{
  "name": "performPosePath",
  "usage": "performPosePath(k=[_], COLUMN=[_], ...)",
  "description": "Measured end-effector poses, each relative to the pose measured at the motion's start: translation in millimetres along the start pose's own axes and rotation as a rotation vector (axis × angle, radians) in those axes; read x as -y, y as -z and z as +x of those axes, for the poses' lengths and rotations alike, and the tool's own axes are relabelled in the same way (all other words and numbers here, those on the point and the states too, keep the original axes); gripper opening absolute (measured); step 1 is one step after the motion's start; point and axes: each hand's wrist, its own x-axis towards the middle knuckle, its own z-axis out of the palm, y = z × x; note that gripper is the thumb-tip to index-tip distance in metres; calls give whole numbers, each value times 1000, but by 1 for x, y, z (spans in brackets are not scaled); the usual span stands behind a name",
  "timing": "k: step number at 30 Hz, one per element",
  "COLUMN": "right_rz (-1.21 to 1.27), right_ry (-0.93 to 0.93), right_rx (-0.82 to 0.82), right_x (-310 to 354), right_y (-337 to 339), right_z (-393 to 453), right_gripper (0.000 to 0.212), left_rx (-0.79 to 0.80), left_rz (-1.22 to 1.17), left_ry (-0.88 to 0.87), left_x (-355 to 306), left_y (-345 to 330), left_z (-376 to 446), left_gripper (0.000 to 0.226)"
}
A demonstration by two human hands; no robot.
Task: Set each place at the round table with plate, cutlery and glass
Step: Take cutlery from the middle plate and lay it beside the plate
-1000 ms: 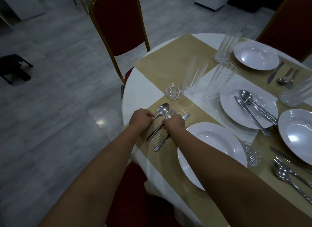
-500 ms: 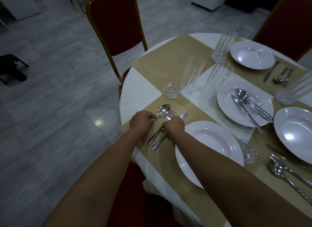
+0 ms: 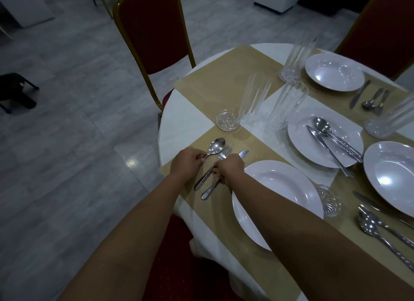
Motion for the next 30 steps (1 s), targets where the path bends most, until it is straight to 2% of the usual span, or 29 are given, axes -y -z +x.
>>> performPosePath(k=[7, 11, 14, 21, 26, 28, 30], right_rz=[16, 42, 20, 23, 50, 61, 18], right_ry=[-10, 20, 74, 79, 39, 45, 151], right_rx=[-38, 19, 78, 81, 76, 38, -81], right_x=[-1, 4, 5, 5, 9, 9, 9], right_y=[-8, -3, 4, 6, 15, 24, 38], right_z=[10, -4, -10, -10, -14, -16, -19], right_gripper=[6, 6, 20, 21, 20, 22, 19], left_rx=[-1, 1, -9, -30, -117, -190, -236], left_rz=[-1, 21, 42, 47, 27, 68, 100], left_ry=[9, 4, 0, 6, 21, 4, -31], left_x=[2, 2, 3, 3, 0, -6, -12], left_y=[-1, -3, -3, -5, -7, -8, -13], left_z=[3, 4, 5, 3, -11, -22, -34], left_gripper=[28, 28, 28, 29, 30, 29, 29])
